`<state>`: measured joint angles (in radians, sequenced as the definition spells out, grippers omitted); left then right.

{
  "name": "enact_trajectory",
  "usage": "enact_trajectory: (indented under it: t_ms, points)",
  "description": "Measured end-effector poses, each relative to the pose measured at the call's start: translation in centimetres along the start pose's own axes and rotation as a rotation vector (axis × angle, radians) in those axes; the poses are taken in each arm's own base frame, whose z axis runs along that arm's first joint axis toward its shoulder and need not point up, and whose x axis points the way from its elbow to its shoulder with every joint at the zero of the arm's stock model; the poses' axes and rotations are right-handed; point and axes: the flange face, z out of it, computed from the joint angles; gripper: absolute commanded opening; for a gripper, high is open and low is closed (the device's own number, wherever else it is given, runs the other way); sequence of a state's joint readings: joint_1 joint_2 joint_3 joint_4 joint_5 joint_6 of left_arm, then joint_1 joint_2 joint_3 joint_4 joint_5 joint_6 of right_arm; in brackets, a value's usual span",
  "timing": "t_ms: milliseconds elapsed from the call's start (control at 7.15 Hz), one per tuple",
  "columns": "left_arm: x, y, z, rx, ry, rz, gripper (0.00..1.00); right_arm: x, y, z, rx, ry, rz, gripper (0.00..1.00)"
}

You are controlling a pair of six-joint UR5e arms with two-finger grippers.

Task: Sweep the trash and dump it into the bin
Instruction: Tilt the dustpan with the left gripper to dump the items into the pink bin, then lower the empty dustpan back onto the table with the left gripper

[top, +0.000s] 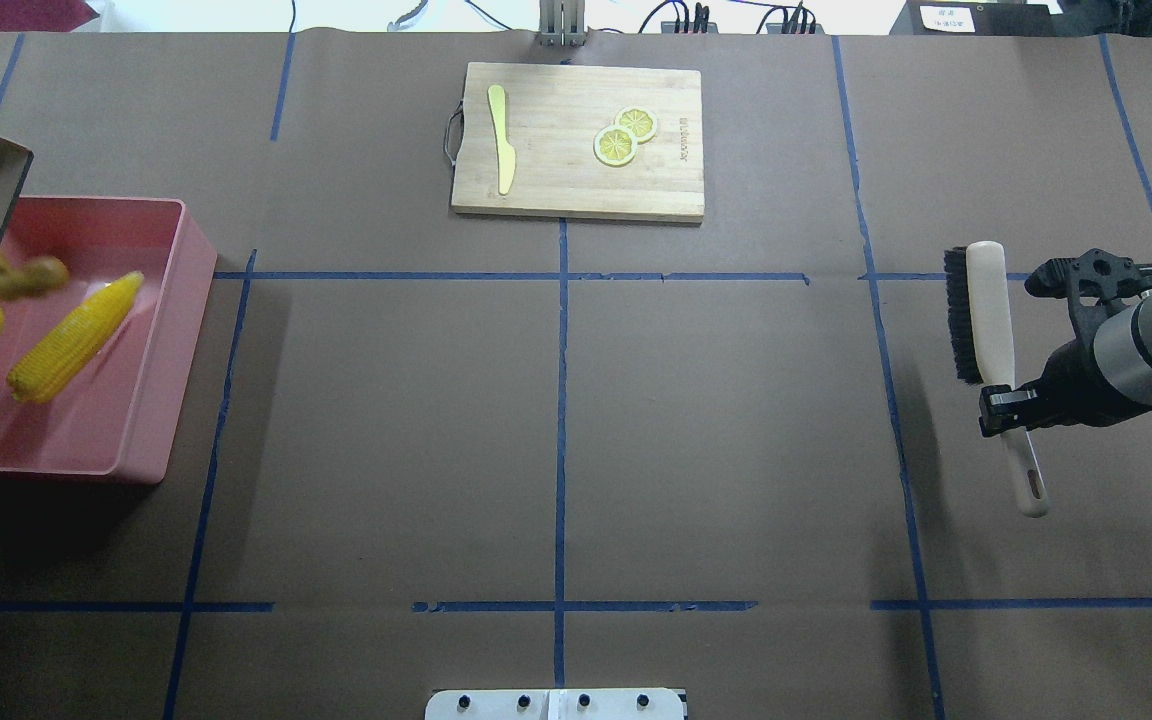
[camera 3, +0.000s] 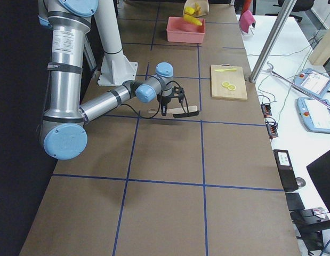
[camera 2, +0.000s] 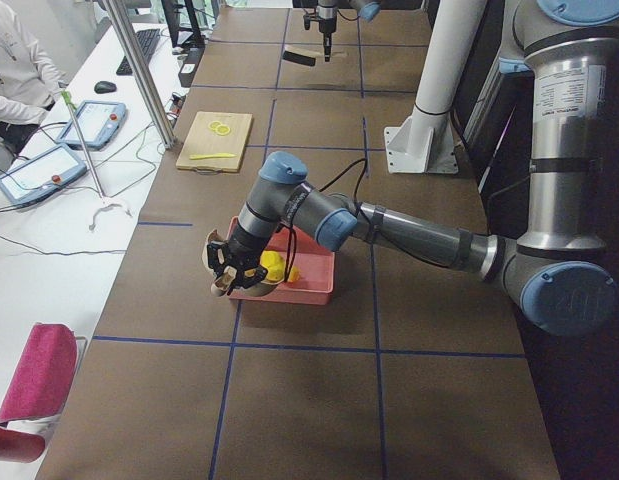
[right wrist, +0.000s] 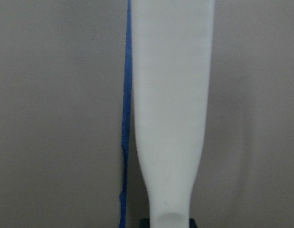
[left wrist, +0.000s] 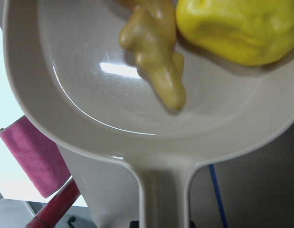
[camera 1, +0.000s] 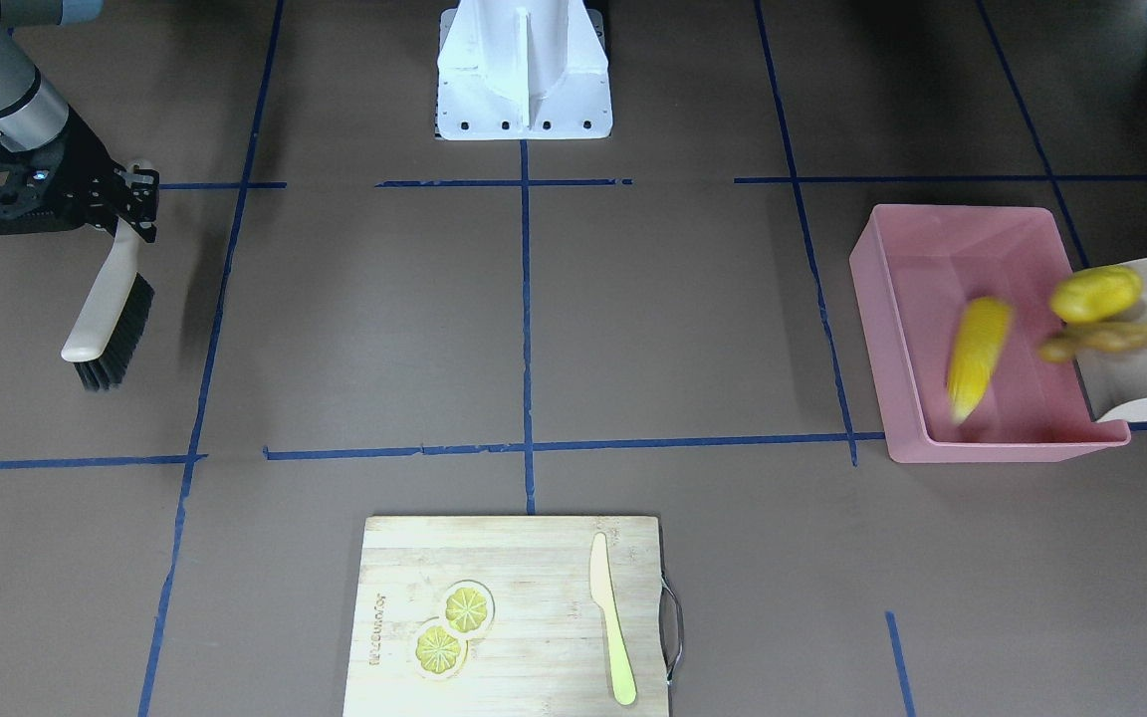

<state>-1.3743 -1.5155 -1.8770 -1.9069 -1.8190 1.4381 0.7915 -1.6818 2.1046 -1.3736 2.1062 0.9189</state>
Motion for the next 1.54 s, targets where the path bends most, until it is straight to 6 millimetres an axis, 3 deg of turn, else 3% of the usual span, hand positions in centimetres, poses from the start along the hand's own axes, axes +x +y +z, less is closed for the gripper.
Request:
enact_trajectory:
  t_ms: [559,839,978,1118,1258,1538]
  points:
    - [-1.6,-1.2,-1.1,0.068,-0.005,0.009,0.06,0.4,-0.3,0.9,0.002,-0.003,-0.004,0.02]
    - [-3.8,-3.1,-2.8,0.258,0.030,-0.217,0.06,0.6,-0.5,1.4,0.005,-0.009,-0.008,0.02]
    - [-5.9,-4.8,-4.4,0.366,0.050,-0.367,0.06,0.5,-0.5,1.4,0.007,-0.012,-0.010,0.02]
    - [-8.1,-7.4,-5.6,0.453,0.079,-0.466,0.08,0.4,-0.5,1.2,0.009,-0.014,-0.011,0.02]
    - [-9.9,-12.1,-6.0,0.519,0.123,-0.492,0.08,0.4,-0.5,1.0,0.012,-0.017,-0.012,0.02]
    - [-11.9,-26.5,-6.3,0.607,0.232,-0.481,0.09,0.5,-0.6,0.7,0.018,-0.021,-0.012,0.02]
